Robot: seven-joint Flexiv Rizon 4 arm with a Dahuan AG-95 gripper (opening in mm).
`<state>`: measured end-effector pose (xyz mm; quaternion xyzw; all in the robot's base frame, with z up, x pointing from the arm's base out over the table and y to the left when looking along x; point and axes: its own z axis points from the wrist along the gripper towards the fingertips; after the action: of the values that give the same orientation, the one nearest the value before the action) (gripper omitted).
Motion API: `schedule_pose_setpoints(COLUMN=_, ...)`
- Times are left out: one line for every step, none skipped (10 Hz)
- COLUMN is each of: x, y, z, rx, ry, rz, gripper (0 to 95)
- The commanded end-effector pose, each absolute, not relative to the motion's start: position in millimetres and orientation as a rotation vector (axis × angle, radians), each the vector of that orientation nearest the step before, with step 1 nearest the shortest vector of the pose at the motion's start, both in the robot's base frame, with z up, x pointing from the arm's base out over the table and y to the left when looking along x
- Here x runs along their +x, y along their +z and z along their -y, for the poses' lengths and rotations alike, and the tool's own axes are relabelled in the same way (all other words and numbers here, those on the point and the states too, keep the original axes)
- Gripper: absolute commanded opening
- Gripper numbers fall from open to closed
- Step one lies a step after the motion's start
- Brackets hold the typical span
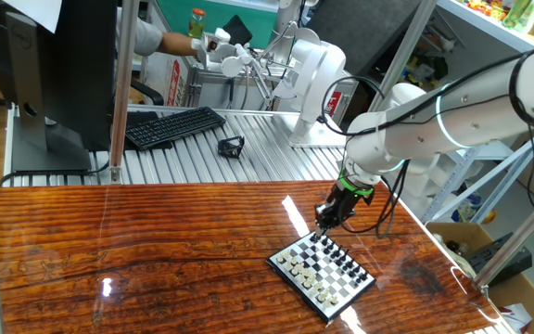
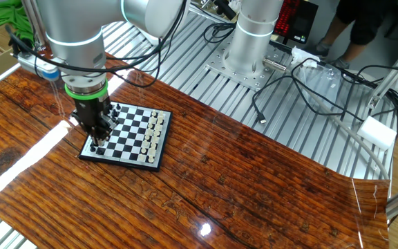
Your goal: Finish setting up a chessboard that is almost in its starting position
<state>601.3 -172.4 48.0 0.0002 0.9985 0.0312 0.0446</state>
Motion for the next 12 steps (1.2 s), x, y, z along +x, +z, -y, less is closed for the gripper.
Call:
schedule_pose_setpoints(x=601.6, y=47.7, z=172.7, rx=0.116, ry=0.099, rz=-3.052, gripper=0.0)
schedule_pose_setpoints(x=601.6, y=47.5, z=172.7, rx=0.153, ry=0.102, rz=-3.052, gripper=0.0)
schedule_pose_setpoints(x=601.6, y=47.3, z=172.7, rx=0.193, ry=0.107, rz=-3.052, gripper=0.0)
schedule_pose_setpoints(x=601.6, y=47.1, z=172.7, rx=0.213, ry=0.106, rz=-3.051, gripper=0.0)
schedule_pose_setpoints(x=601.7, y=46.8, z=172.6, rx=0.242, ry=0.105, rz=-3.049, gripper=0.0)
schedule_pose_setpoints(x=601.7, y=46.5, z=172.6, rx=0.266, ry=0.103, rz=-3.047, gripper=0.0)
schedule_pose_setpoints(x=601.7, y=46.1, z=172.6, rx=0.283, ry=0.1, rz=-3.045, gripper=0.0)
schedule_pose_setpoints(x=601.8, y=45.3, z=172.5, rx=0.316, ry=0.098, rz=-3.043, gripper=0.0)
schedule_pose_setpoints(x=601.9, y=44.9, z=172.4, rx=0.328, ry=0.096, rz=-3.041, gripper=0.0)
schedule_pose_setpoints(x=601.9, y=44.7, z=172.4, rx=0.347, ry=0.094, rz=-3.04, gripper=0.0)
schedule_pose_setpoints(x=601.9, y=44.7, z=172.4, rx=0.359, ry=0.092, rz=-3.038, gripper=0.0)
schedule_pose_setpoints(x=601.9, y=44.7, z=172.4, rx=0.366, ry=0.091, rz=-3.038, gripper=0.0)
